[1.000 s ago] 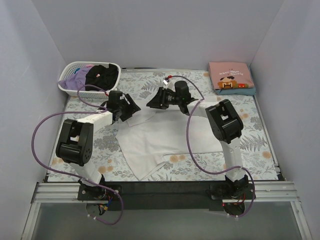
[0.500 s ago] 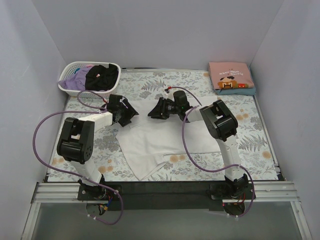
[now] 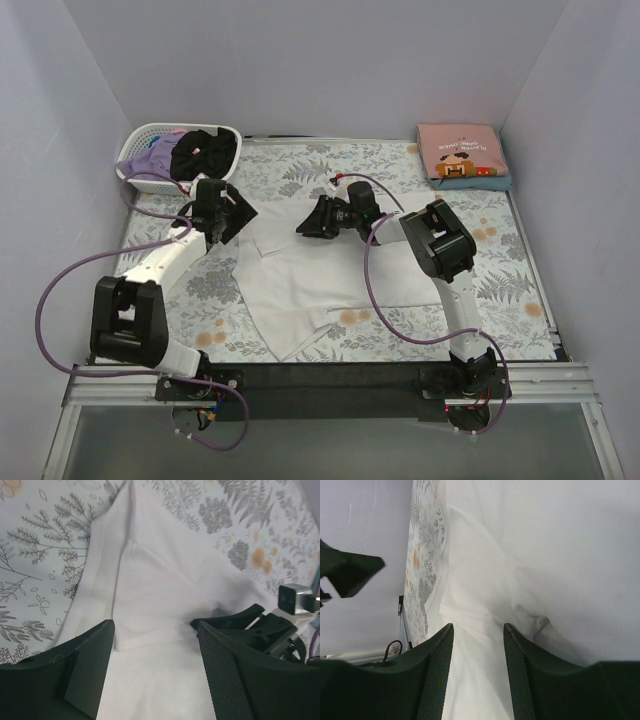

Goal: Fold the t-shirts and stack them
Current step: Fold the tshirt

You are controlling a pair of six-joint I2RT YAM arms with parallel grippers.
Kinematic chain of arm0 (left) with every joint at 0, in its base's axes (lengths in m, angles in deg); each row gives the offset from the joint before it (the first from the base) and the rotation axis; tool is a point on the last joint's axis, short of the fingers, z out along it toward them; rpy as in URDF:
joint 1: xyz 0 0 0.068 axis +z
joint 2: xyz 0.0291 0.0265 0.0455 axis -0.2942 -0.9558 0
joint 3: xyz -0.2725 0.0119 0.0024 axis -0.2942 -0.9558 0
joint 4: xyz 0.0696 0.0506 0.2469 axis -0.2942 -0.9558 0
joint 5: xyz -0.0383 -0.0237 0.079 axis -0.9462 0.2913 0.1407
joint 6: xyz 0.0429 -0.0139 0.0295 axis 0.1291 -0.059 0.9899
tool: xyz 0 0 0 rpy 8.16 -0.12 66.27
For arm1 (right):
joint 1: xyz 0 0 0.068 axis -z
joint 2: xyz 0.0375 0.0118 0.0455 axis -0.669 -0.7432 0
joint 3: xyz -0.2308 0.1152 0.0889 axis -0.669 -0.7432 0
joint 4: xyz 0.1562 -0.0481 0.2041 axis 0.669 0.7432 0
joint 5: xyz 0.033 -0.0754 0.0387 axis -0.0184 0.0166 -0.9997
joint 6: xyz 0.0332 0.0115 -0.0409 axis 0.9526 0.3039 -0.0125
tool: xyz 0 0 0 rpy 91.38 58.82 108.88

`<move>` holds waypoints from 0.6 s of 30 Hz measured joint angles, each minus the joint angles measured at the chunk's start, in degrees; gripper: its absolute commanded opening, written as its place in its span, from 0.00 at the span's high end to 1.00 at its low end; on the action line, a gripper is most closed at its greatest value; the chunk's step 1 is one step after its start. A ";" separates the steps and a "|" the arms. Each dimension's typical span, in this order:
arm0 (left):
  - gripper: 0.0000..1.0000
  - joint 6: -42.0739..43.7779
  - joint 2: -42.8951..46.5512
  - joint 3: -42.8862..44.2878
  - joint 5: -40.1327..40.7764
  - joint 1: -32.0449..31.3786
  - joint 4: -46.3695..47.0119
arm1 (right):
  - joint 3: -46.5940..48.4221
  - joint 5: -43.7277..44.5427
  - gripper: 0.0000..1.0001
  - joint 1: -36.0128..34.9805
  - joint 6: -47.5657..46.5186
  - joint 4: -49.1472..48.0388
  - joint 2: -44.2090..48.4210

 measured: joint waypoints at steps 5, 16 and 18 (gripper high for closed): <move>0.30 2.12 7.56 0.37 3.82 0.00 -3.10 | -1.62 0.50 0.47 0.07 -1.22 1.90 2.23; 0.27 2.12 13.79 -6.86 4.31 0.00 -16.92 | -4.44 8.15 0.46 0.11 -11.78 17.46 15.69; 0.27 1.64 14.95 -7.41 3.89 -0.11 -19.39 | -5.73 11.76 0.47 0.13 -15.56 22.93 20.35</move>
